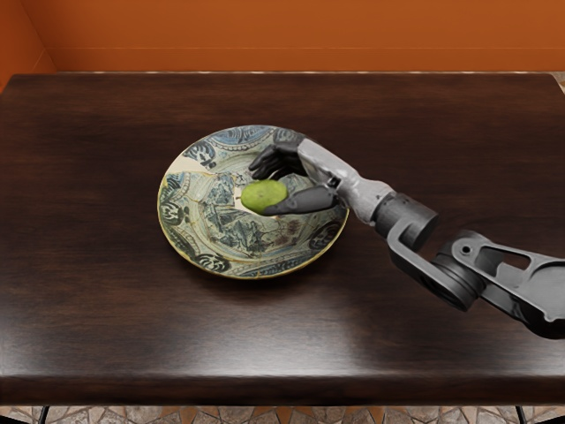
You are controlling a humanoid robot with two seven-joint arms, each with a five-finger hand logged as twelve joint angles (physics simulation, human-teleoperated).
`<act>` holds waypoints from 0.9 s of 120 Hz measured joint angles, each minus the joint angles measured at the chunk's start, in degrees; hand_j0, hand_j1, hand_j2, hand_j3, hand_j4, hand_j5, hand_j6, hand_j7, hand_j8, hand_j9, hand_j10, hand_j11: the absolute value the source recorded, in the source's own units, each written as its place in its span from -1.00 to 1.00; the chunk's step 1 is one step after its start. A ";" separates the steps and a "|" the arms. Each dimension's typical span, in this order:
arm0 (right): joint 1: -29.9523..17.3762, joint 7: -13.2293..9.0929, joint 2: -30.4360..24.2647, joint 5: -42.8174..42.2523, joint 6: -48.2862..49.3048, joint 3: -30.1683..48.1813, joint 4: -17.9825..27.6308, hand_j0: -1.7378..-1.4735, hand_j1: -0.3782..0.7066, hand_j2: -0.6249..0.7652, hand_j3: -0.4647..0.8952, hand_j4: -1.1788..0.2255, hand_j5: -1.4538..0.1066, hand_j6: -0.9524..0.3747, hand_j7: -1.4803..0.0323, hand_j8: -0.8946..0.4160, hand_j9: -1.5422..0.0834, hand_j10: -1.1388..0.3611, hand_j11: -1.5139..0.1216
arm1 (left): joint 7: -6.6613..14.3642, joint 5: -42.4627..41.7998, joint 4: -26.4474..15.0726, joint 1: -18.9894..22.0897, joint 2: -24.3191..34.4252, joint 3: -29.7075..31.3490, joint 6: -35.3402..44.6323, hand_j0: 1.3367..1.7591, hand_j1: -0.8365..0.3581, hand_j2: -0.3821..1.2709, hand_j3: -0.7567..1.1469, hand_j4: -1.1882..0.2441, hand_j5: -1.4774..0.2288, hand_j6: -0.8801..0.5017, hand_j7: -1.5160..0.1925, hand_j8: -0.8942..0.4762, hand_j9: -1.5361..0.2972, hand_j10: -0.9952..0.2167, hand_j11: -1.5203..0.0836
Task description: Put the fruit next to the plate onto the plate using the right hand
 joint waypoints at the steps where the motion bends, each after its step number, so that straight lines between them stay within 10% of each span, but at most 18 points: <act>1: 0.00 0.00 0.01 0.00 0.00 -0.01 0.00 -0.39 0.17 0.08 -0.32 -0.13 -0.12 -0.44 -0.04 -0.36 -0.03 -0.12 -0.06 | 0.00 0.00 0.00 0.00 0.00 0.00 0.00 0.52 0.98 -0.54 -0.20 0.66 0.73 0.27 0.77 0.31 0.68 0.64 0.90; 49: 0.36 -2.66 -0.18 0.04 -0.17 1.23 0.03 -0.40 -0.36 -0.12 -0.32 0.29 0.40 0.02 0.48 -0.03 0.45 0.17 0.41 | -0.01 0.00 0.00 -0.01 0.00 -0.01 0.00 0.52 0.98 -0.54 -0.20 0.66 0.73 0.27 0.77 0.31 0.68 0.64 0.90; 108: 1.89 -18.09 -2.54 0.38 11.41 12.34 2.63 -0.40 -0.84 -0.11 -0.32 0.61 0.78 0.36 0.87 0.29 0.82 0.45 0.77 | 0.00 -0.01 0.00 -0.02 0.00 -0.02 -0.01 0.52 0.98 -0.54 -0.20 0.66 0.73 0.27 0.77 0.31 0.68 0.64 0.90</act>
